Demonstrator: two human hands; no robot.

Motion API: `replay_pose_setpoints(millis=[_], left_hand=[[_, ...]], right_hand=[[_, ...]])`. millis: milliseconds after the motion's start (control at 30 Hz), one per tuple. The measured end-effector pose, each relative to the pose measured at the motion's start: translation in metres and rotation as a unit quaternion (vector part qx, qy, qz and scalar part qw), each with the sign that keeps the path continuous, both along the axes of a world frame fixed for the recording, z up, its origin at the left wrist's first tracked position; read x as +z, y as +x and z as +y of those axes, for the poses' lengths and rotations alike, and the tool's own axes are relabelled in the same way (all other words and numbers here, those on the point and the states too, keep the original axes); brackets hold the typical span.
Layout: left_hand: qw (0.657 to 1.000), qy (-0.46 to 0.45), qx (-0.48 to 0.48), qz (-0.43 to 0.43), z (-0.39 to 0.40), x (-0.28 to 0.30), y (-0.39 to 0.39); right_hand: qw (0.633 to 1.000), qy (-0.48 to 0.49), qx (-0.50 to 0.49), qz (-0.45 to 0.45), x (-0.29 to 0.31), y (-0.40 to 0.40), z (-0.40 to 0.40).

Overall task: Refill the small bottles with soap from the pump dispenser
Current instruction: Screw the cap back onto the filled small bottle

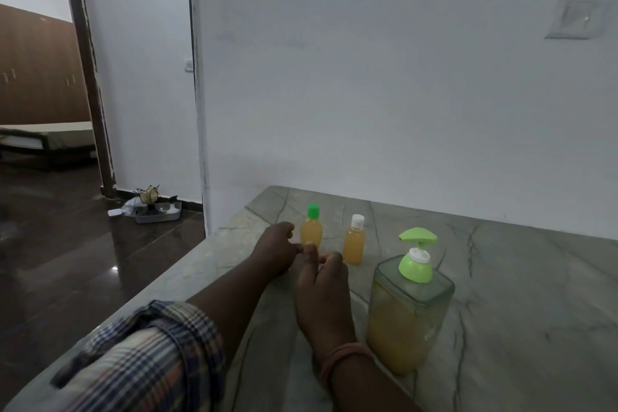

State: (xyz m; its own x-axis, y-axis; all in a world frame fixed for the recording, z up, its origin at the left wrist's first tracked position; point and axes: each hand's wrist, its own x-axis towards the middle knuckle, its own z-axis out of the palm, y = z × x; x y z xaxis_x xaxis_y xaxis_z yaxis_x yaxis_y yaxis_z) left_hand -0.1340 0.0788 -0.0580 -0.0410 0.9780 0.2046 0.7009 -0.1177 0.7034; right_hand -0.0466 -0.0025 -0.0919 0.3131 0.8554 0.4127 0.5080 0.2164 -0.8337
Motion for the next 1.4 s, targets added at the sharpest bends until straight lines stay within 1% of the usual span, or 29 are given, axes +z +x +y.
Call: replay_pose_setpoints(millis=[67, 167, 333, 400, 500, 600, 633, 700, 767, 833, 900, 967, 1033, 1133, 1200, 1300, 1400], left_hand=[[1.0, 0.009, 0.014, -0.006, -0.017, -0.003, -0.007], [0.999, 0.022, 0.022, -0.026, -0.051, -0.004, -0.017], [0.997, 0.036, 0.012, -0.064, -0.105, 0.006, -0.023], [0.996, 0.041, 0.005, -0.082, -0.122, 0.008, -0.02], [0.991, 0.028, -0.019, -0.129, -0.149, 0.007, -0.011], [0.982, 0.002, -0.069, -0.174, -0.174, 0.006, 0.007], [0.979, -0.006, -0.088, -0.184, -0.183, 0.007, 0.015], [0.97, -0.024, -0.119, -0.208, -0.196, 0.012, 0.033], [0.961, -0.038, -0.145, -0.232, -0.203, 0.015, 0.052], [0.951, -0.045, -0.169, -0.255, -0.202, 0.015, 0.069], [0.937, -0.058, -0.189, -0.288, -0.194, 0.013, 0.082], [0.927, -0.068, -0.2, -0.311, -0.181, 0.01, 0.092], [0.926, -0.065, -0.206, -0.308, -0.17, 0.007, 0.098], [0.927, -0.055, -0.219, -0.299, -0.148, 0.008, 0.107], [0.93, -0.048, -0.225, -0.286, -0.124, 0.013, 0.117], [0.943, -0.027, -0.218, -0.248, -0.079, 0.021, 0.138], [0.946, -0.035, -0.218, -0.237, -0.031, 0.012, 0.153]], right_hand=[[1.0, -0.003, 0.0, 0.006, 0.002, 0.0, -0.002], [0.999, -0.04, 0.002, -0.003, 0.009, 0.002, -0.01], [0.983, -0.128, 0.074, -0.105, 0.023, 0.004, -0.043], [0.984, -0.097, 0.058, -0.135, 0.032, 0.006, -0.068], [0.988, 0.028, -0.013, -0.153, 0.043, 0.021, -0.116], [0.974, 0.122, -0.096, -0.163, 0.044, 0.049, -0.156], [0.971, 0.134, -0.127, -0.149, 0.042, 0.061, -0.165], [0.972, 0.14, -0.164, -0.092, 0.037, 0.087, -0.171], [0.981, 0.108, -0.16, -0.02, 0.029, 0.109, -0.169], [0.992, 0.038, -0.121, 0.015, 0.023, 0.124, -0.159], [0.998, -0.021, -0.061, 0.028, 0.023, 0.132, -0.147], [0.997, -0.05, 0.011, 0.054, 0.027, 0.137, -0.13], [0.993, -0.056, 0.058, 0.08, 0.03, 0.143, -0.116], [0.997, -0.025, 0.049, 0.062, 0.025, 0.154, -0.091], [0.997, -0.006, 0.043, 0.069, 0.025, 0.164, -0.071], [0.997, 0.027, 0.031, 0.064, 0.025, 0.181, -0.029], [0.998, 0.03, 0.02, 0.044, 0.022, 0.19, 0.01]])
